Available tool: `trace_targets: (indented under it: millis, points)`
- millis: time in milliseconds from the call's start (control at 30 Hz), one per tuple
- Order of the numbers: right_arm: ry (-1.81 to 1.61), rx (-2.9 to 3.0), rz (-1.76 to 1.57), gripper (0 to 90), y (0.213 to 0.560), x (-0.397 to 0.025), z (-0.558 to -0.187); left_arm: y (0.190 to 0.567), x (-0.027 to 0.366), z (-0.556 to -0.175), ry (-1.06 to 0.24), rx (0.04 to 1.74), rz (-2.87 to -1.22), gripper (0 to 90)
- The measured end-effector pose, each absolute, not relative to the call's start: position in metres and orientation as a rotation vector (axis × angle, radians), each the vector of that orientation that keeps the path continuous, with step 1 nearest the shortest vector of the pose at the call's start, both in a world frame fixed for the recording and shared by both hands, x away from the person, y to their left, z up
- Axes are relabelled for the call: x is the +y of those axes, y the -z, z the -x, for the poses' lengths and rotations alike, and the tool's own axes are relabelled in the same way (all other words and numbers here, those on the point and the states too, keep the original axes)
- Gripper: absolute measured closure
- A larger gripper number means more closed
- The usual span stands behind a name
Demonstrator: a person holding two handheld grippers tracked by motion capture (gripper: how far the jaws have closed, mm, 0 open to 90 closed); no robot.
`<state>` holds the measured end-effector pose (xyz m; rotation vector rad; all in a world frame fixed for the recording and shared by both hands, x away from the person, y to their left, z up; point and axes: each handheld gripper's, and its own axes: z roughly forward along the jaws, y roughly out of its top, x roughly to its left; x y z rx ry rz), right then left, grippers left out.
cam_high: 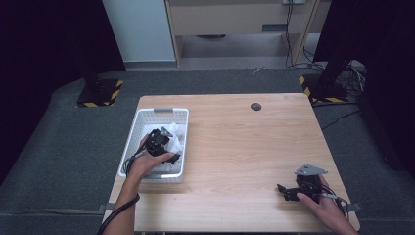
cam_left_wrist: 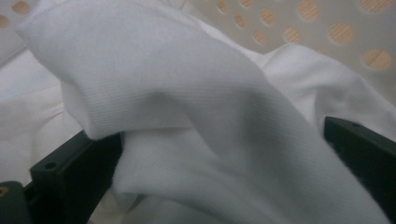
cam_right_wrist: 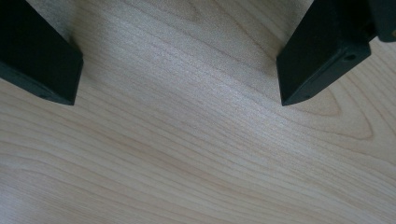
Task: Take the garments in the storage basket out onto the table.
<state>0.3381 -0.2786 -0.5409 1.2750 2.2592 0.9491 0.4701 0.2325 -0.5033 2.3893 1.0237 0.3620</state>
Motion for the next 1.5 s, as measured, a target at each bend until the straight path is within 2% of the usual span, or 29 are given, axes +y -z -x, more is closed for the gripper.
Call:
trace_targets:
  millis: [500, 1200, 1300, 1500]
  points:
    - [-0.949, 2.26, -1.274, 0.5, 0.5408, -0.2786, -0.3381, 0.5124, 0.2373, -0.478, -0.285, 1.066, -2.371, 0.0]
    - [-0.949, 2.262, -1.272, 0.5, 0.5408, -0.2786, -0.3381, 0.5129, 0.2342, -0.4769, -0.299, 1.08, -2.394, 0.7]
    - [-0.949, 2.262, -1.272, 0.5, 0.5408, -0.2786, -0.3381, 0.5119, 0.2332, -0.4756, -0.319, 1.071, -2.414, 3.6]
    - [-0.949, 2.262, -1.272, 0.5, 0.5408, -0.2786, -0.3381, 0.5072, 0.2304, -0.472, -0.339, 1.069, -2.444, 18.9]
